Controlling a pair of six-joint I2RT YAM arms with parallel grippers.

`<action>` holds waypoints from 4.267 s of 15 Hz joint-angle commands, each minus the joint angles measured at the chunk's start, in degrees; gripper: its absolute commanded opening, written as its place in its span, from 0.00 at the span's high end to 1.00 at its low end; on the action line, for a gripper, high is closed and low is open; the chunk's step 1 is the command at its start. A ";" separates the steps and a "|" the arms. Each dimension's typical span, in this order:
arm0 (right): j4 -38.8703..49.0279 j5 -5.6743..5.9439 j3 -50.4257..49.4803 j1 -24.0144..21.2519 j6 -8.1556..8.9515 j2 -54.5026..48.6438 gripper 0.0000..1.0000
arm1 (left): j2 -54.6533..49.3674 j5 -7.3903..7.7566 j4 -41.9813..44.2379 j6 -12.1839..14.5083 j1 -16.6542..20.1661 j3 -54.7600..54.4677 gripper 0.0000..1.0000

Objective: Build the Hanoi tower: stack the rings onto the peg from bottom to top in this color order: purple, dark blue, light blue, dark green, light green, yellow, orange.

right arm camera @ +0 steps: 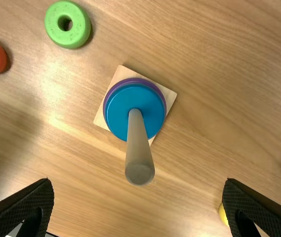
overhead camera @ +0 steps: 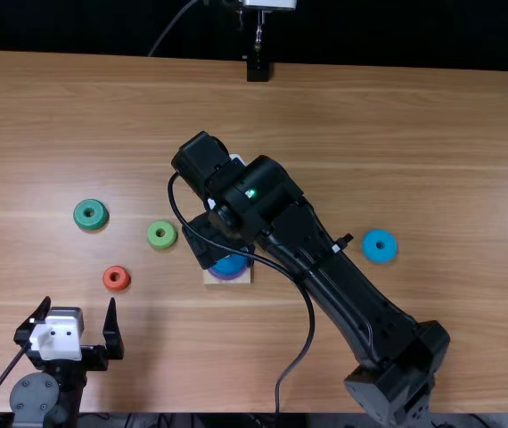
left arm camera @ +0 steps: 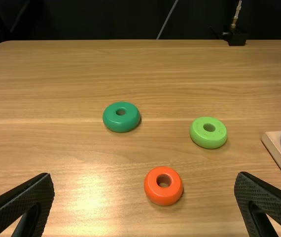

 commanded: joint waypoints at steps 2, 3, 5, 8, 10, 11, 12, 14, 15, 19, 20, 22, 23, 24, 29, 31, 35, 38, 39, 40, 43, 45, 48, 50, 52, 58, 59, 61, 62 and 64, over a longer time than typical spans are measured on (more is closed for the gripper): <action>0.09 -0.27 3.31 0.24 0.19 -0.01 0.00 | -0.62 0.82 -4.55 0.22 -0.06 -5.93 0.00; 0.20 -0.17 2.87 -0.20 0.08 -0.18 0.00 | -0.62 0.82 -4.55 0.22 -0.06 -5.93 0.00; 1.99 -0.17 0.58 -2.31 -0.02 -0.36 0.00 | -0.62 0.82 -4.55 0.22 -0.06 -5.93 0.00; 5.15 -0.06 -6.36 -6.79 -0.02 -5.98 0.00 | -0.62 0.82 -4.55 0.22 -0.06 -5.93 0.00; 5.05 -0.06 -10.49 -10.49 -0.45 -8.80 0.00 | -0.62 0.82 -4.55 0.22 -0.06 -5.93 0.00; 5.15 -0.06 -12.34 -12.33 -0.66 -9.94 0.00 | -0.62 0.82 -4.55 0.22 -0.06 -5.93 0.00; 5.26 -0.06 -13.22 -14.35 -0.66 -11.61 0.00 | -0.62 0.82 -4.55 0.22 -0.06 -5.93 0.00; 5.26 -0.48 -14.10 -15.50 -0.66 -13.46 0.00 | -0.62 0.82 -4.55 0.22 -0.06 -5.93 0.00; 5.26 -0.69 -13.92 -15.32 -0.55 -13.54 0.00 | -0.62 0.82 -4.55 0.22 -0.06 -5.93 0.00; 5.26 -0.69 -13.66 -13.74 0.08 -13.72 0.00 | -0.62 0.82 -4.55 0.22 -0.06 -5.93 0.00; 5.36 -0.69 -14.01 -13.83 0.08 -13.81 0.00 | -0.62 0.82 -4.55 0.22 -0.06 -5.93 0.00; 6.42 -0.69 -16.65 -14.70 0.08 -15.30 0.00 | -0.62 0.82 -4.55 0.22 -0.06 -5.93 0.00; 8.84 -0.69 -19.28 -16.02 0.08 -17.50 0.00 | -0.62 0.82 -4.55 0.22 -0.06 -5.93 0.00; 10.85 -0.69 -22.36 -17.87 0.08 -19.34 0.00 | -0.62 0.82 -4.55 0.22 -0.06 -5.93 0.00; 20.97 -0.69 -40.11 -25.87 -0.02 -26.11 0.00 | -0.62 0.82 -4.55 0.22 -0.06 -5.93 0.00; 19.29 -0.59 -42.93 -27.18 -0.13 -26.02 0.00 | -0.62 0.82 -4.55 0.22 -0.06 -5.93 0.00; 16.65 -0.69 -43.45 -31.23 0.29 -25.58 0.00 | -0.62 0.82 -4.55 0.22 -0.06 -5.93 0.00; 17.18 -0.59 -43.54 -34.04 0.40 -21.54 0.00 | -0.62 0.82 -4.55 0.22 -0.06 -5.93 0.00; 17.28 -0.80 -43.54 -34.74 0.29 -20.93 0.00 | -0.62 0.82 -4.55 0.22 -0.06 -5.93 0.00; 18.02 -0.80 -44.24 -35.27 0.19 -20.93 0.00 | -0.62 0.82 -4.55 0.22 -0.06 -5.93 0.00; 34.26 -0.59 -52.24 -35.80 -0.66 -21.28 0.00 | -0.62 0.82 -4.55 0.22 -0.06 -5.93 0.00; 47.55 -0.59 -57.52 -37.56 -0.76 -21.54 0.00 | -0.62 0.82 -4.55 0.22 -0.06 -5.93 0.00; 48.92 -0.48 -58.31 -40.28 -0.87 -21.10 0.00 | -0.62 0.82 -4.55 0.22 -0.06 -5.93 0.00; 47.45 -0.48 -58.31 -41.07 -1.82 -20.93 0.00 | -0.62 0.82 -4.55 0.22 -0.06 -5.93 0.00; 42.49 -0.48 -57.95 -40.98 -4.88 -19.70 0.00 | -0.62 0.82 -4.55 0.22 -0.06 -5.93 0.00; 38.90 -0.38 -55.58 -40.98 -5.83 -13.54 0.00 | -0.62 0.82 -4.55 0.22 -0.06 -5.93 0.00; 38.90 -0.38 -54.79 -40.90 -5.61 -12.84 0.00 | -0.62 0.82 -4.55 0.22 -0.06 -5.93 0.00; 39.01 -0.48 -54.26 -40.90 -5.30 -11.96 0.00 | -0.62 0.82 -4.55 0.22 -0.06 -5.93 0.00; 39.22 -0.59 -54.09 -40.81 -5.19 -11.35 0.00 | -0.62 0.82 -4.55 0.22 -0.06 -5.93 0.00; 39.22 -0.69 -53.30 -40.81 -5.09 -10.38 0.00 | -0.62 0.82 -4.55 0.22 -0.06 -5.93 0.00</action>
